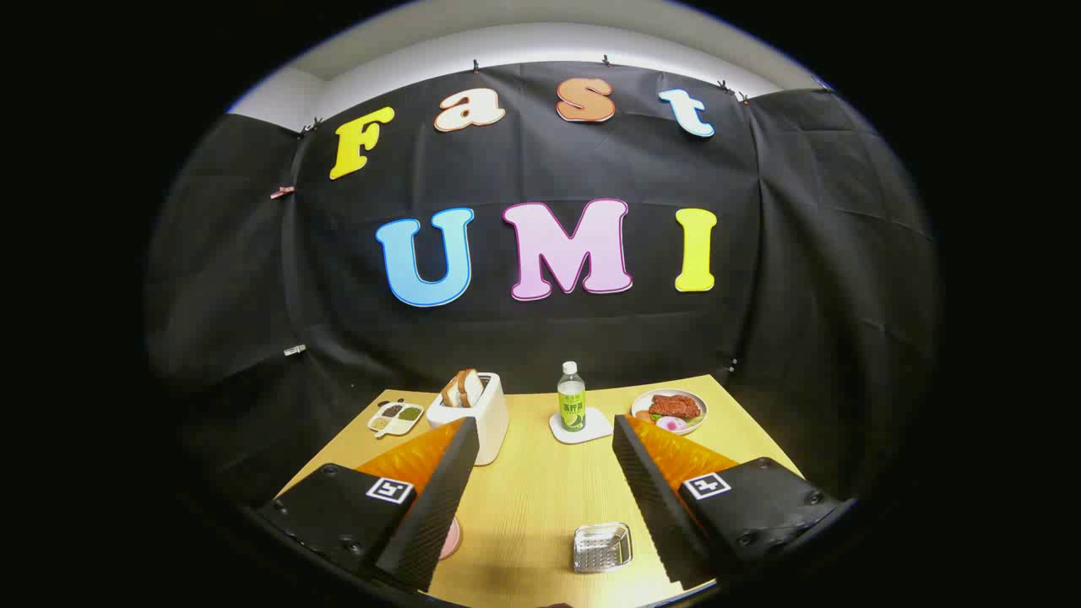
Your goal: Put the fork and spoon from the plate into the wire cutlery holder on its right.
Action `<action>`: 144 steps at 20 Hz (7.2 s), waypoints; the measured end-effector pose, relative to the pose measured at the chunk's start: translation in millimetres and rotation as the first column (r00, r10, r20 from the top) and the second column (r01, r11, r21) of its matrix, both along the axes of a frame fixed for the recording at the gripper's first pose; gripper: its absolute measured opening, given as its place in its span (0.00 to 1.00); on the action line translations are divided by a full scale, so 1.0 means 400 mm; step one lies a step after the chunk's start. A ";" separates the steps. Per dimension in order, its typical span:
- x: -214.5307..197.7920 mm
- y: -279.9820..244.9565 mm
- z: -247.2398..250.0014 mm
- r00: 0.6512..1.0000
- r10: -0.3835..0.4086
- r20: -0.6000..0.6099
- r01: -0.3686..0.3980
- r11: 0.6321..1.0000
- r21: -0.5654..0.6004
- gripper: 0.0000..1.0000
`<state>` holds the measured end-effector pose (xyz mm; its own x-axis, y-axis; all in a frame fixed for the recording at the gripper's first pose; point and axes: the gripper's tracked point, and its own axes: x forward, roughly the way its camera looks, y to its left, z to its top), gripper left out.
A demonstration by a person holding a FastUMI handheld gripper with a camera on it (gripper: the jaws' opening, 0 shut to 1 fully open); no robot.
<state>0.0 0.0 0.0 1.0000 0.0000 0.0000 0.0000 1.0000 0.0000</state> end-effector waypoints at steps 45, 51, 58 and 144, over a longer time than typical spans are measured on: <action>0.104 0.521 -0.779 0.614 0.218 -0.759 -0.213 0.971 0.106 1.00; 0.114 0.558 -0.898 0.558 0.171 -0.812 -0.188 0.979 0.077 0.99; 0.100 0.565 -0.963 0.515 0.125 -0.848 -0.178 0.983 0.037 0.77; -0.034 -0.147 -0.455 0.690 0.066 -0.721 -0.134 0.990 -0.037 1.00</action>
<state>-13.8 -58.6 -182.1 0.6901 0.0663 -0.7207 -0.1336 0.9904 -0.0368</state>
